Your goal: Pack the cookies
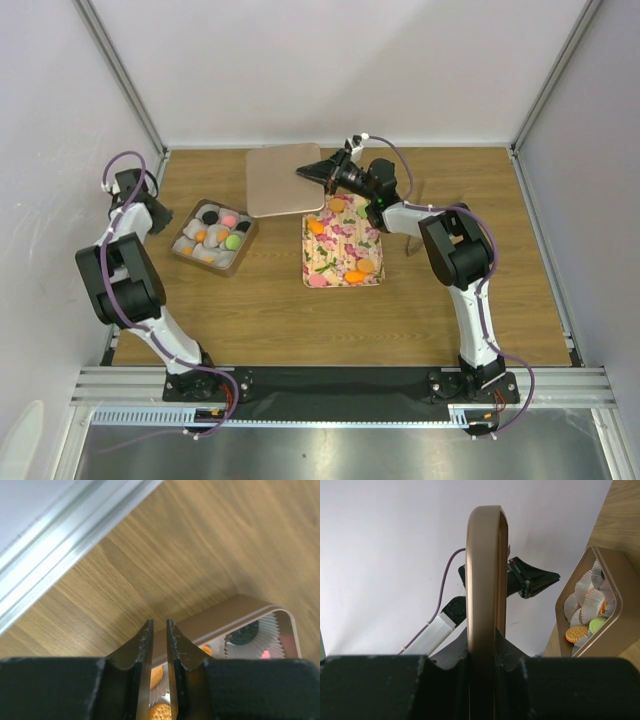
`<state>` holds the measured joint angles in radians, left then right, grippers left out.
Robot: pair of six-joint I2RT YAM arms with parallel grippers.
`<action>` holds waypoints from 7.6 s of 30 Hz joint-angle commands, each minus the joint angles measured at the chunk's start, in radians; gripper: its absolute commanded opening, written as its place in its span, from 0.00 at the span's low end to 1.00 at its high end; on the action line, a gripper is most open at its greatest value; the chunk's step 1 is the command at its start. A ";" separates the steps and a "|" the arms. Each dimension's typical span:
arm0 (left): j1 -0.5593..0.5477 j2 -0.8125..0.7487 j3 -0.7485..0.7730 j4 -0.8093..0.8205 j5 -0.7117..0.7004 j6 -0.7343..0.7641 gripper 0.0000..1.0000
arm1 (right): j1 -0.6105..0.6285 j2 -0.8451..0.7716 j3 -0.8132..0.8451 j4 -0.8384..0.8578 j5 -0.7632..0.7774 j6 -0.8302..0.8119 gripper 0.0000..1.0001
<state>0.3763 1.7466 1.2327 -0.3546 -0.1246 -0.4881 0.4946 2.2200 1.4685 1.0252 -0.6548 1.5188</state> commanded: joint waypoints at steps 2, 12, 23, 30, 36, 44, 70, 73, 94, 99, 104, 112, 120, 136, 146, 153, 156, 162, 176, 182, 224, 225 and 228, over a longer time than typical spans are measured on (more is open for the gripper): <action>0.009 0.057 0.059 0.025 0.071 0.003 0.20 | -0.005 0.007 0.044 0.088 0.000 0.011 0.00; -0.023 0.027 -0.143 0.144 0.154 -0.075 0.09 | 0.004 0.033 0.035 0.072 0.020 -0.009 0.00; -0.108 -0.125 -0.372 0.232 0.140 -0.204 0.02 | 0.041 0.033 0.015 0.004 0.055 -0.063 0.00; -0.148 -0.219 -0.447 0.247 0.143 -0.236 0.01 | 0.076 0.041 -0.011 -0.007 0.090 -0.075 0.00; -0.172 -0.237 -0.480 0.264 0.170 -0.254 0.00 | 0.114 0.047 -0.031 -0.022 0.132 -0.091 0.00; -0.174 -0.289 -0.484 0.229 0.192 -0.247 0.00 | 0.153 0.047 -0.048 -0.034 0.184 -0.100 0.00; -0.028 -0.427 -0.397 0.212 0.391 -0.150 0.60 | 0.282 0.176 0.096 -0.068 0.316 -0.108 0.00; -0.028 -0.417 -0.398 0.220 0.417 -0.145 0.60 | 0.292 0.191 0.122 -0.089 0.327 -0.114 0.00; -0.040 -0.368 -0.414 0.259 0.482 -0.129 0.58 | 0.311 0.208 0.084 -0.096 0.377 -0.126 0.02; -0.045 -0.358 -0.415 0.261 0.484 -0.127 0.58 | 0.309 0.211 0.072 -0.080 0.365 -0.112 0.03; -0.059 -0.351 -0.415 0.261 0.480 -0.124 0.58 | 0.305 0.196 0.041 -0.066 0.365 -0.103 0.04; -0.073 -0.331 -0.412 0.252 0.462 -0.122 0.57 | 0.295 0.179 0.009 -0.048 0.350 -0.091 0.08; -0.083 -0.302 -0.409 0.247 0.450 -0.121 0.56 | 0.283 0.164 -0.028 -0.013 0.343 -0.074 0.15; -0.103 -0.279 -0.406 0.240 0.428 -0.110 0.55 | 0.256 0.115 -0.112 0.013 0.325 -0.072 0.25; -0.122 -0.271 -0.403 0.233 0.408 -0.104 0.54 | 0.228 0.079 -0.197 0.036 0.317 -0.080 0.25; -0.140 -0.272 -0.401 0.227 0.393 -0.099 0.54 | 0.203 0.069 -0.257 0.084 0.307 -0.071 0.25; -0.143 -0.272 -0.397 0.223 0.390 -0.096 0.54 | 0.193 0.063 -0.277 0.095 0.302 -0.066 0.25; -0.143 -0.272 -0.395 0.217 0.387 -0.093 0.53 | 0.182 0.044 -0.296 0.088 0.294 -0.081 0.26; -0.145 -0.272 -0.391 0.212 0.384 -0.090 0.53 | 0.153 -0.008 -0.349 0.018 0.287 -0.121 0.31; -0.158 -0.280 -0.388 0.212 0.384 -0.087 0.54 | 0.136 -0.022 -0.382 0.022 0.277 -0.127 0.31; -0.263 -0.182 -0.251 0.112 0.281 -0.040 0.55 | 0.165 0.012 -0.019 -0.729 0.342 -0.546 0.62; -0.261 -0.182 -0.251 0.114 0.279 -0.040 0.55 | 0.167 0.012 -0.020 -0.732 0.340 -0.546 0.61; -0.264 -0.177 -0.249 0.115 0.275 -0.041 0.55 | 0.170 0.009 -0.022 -0.735 0.336 -0.548 0.59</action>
<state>0.1207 1.5623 0.9451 -0.2424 0.1669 -0.5484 0.6537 2.2181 1.4254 0.3119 -0.3145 0.9932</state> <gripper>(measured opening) 0.550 0.595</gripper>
